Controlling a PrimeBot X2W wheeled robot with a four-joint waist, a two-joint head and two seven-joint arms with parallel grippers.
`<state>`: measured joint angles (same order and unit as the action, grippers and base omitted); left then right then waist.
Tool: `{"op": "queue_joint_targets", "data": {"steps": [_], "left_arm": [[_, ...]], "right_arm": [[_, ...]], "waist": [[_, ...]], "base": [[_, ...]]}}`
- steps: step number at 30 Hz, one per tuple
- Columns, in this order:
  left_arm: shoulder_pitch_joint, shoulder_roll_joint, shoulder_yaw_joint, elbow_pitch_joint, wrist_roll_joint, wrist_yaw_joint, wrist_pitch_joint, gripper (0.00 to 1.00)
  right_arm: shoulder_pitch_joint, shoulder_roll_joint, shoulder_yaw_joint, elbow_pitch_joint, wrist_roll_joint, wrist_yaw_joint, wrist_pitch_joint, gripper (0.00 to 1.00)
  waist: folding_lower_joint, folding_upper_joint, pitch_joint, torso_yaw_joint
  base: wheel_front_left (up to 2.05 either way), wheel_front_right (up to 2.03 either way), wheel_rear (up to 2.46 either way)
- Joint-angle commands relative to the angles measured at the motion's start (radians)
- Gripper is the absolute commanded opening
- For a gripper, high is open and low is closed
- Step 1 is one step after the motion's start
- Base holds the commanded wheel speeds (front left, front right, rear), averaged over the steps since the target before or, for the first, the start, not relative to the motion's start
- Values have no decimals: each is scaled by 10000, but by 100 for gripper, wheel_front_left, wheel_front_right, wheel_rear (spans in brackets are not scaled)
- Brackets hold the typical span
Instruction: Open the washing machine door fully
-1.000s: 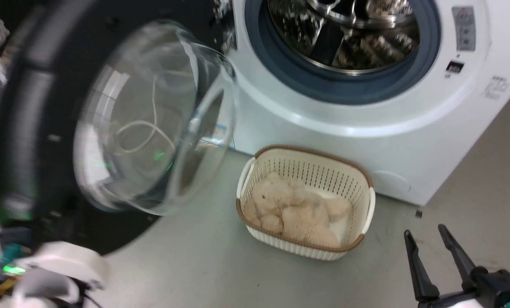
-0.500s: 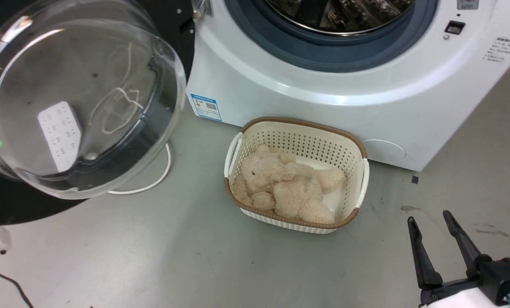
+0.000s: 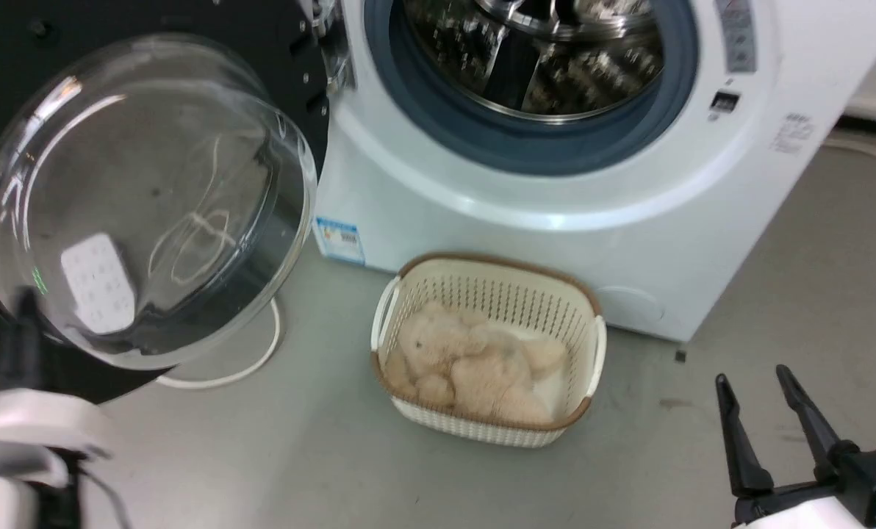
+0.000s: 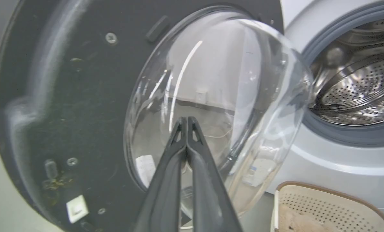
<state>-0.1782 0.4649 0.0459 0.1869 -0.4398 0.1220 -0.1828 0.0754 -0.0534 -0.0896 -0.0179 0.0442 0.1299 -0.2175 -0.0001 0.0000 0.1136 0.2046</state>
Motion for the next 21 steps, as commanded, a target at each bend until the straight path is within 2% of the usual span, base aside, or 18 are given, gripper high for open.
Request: {"op": "queue_joint_targets", "data": {"steps": [1,10,21], "left_arm": [[212,-155,-108,-147,90,20,-87,0],[1677,-1489,-1207,-1833,493,370,-502,0],[2678,-2441,-2235,-2317,1081,603,-720,0]], "right_arm": [[63,9,-38,5,-17,8,-75,100],[356,28,-108,-45,53,8,-258,100],[752,30,185,56,385,8,-337,100]], "waist": [[1,0,-408,-213],[1,0,-1400,-1034],[1,0,-1615,-1622]], "base": [[0,0,0],[0,0,0],[0,0,0]]}}
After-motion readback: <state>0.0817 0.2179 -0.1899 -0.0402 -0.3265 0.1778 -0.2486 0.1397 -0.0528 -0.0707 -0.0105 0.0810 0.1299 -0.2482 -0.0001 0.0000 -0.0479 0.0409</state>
